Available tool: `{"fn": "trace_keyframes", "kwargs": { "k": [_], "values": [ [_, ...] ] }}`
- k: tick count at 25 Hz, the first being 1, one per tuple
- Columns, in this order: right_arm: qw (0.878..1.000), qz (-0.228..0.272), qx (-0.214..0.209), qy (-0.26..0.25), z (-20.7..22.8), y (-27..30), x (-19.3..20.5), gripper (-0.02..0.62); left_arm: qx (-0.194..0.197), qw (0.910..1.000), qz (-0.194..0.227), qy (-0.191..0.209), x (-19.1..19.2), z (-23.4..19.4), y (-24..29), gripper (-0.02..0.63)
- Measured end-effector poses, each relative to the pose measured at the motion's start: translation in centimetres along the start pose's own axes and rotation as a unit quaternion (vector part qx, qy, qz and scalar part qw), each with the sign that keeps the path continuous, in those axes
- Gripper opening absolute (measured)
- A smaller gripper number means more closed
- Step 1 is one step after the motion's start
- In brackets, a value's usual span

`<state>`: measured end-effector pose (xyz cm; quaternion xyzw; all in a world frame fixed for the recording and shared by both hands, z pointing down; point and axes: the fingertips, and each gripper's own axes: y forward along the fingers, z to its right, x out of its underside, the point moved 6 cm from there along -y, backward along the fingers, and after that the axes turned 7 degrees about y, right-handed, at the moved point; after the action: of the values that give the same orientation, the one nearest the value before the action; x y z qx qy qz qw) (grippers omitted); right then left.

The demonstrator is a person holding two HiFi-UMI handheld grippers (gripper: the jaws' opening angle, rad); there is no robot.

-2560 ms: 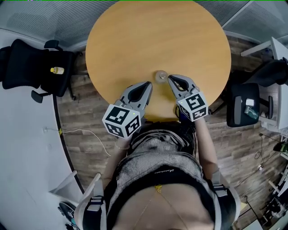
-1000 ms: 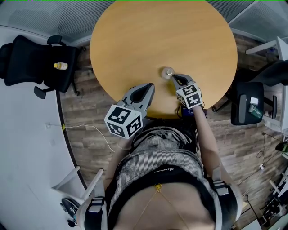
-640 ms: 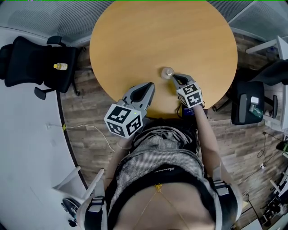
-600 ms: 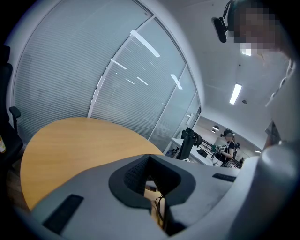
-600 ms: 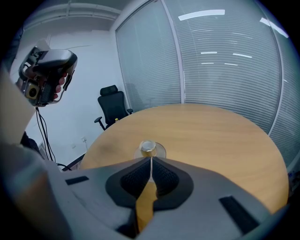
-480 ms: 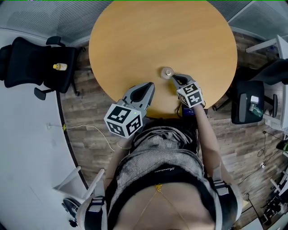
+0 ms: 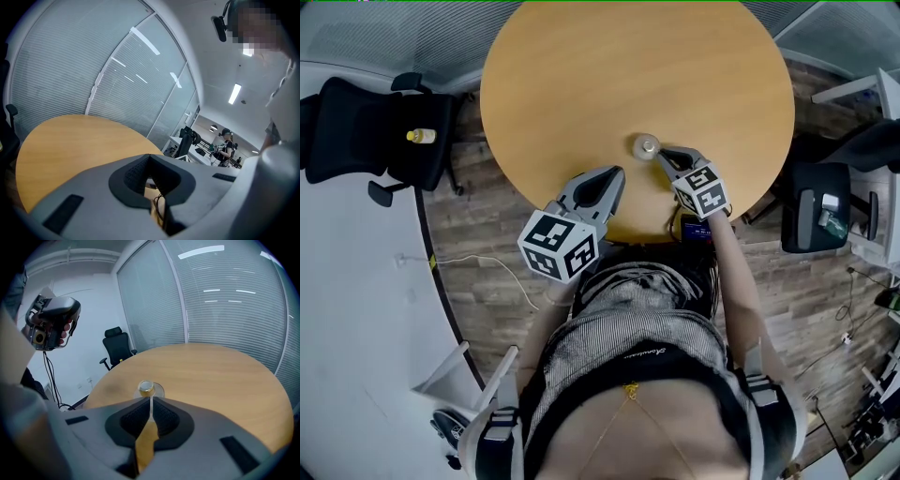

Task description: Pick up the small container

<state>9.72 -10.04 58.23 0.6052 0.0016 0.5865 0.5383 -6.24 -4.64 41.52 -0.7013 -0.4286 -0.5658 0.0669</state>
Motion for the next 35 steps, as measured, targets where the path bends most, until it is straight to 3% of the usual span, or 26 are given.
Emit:
{"fn": "trace_keyframes", "kwargs": {
  "k": [5,6,8,18,35],
  "values": [
    [1.0,0.001,-0.012,-0.007,0.5,0.0,-0.5,0.032,-0.003,1.0,-0.003,-0.006,0.3,-0.2,0.1,0.006],
    [1.0,0.0,-0.015,-0.007,0.6,0.0,-0.5,0.053,-0.003,1.0,-0.004,-0.007,0.4,-0.2,0.1,0.006],
    [1.0,-0.005,-0.02,-0.009,0.6,0.2,-0.4,0.162,-0.003,0.9999,-0.004,-0.01,0.5,-0.3,0.2,0.006],
    [0.999,-0.022,-0.012,-0.032,0.3,1.7,0.0,0.287,-0.009,0.9998,-0.009,-0.018,0.9,-1.1,0.3,0.006],
    [0.998,-0.035,-0.019,-0.057,-0.8,5.8,-0.1,0.33,-0.034,0.9986,-0.017,-0.036,1.6,-2.6,0.0,0.006]
  ]
}}
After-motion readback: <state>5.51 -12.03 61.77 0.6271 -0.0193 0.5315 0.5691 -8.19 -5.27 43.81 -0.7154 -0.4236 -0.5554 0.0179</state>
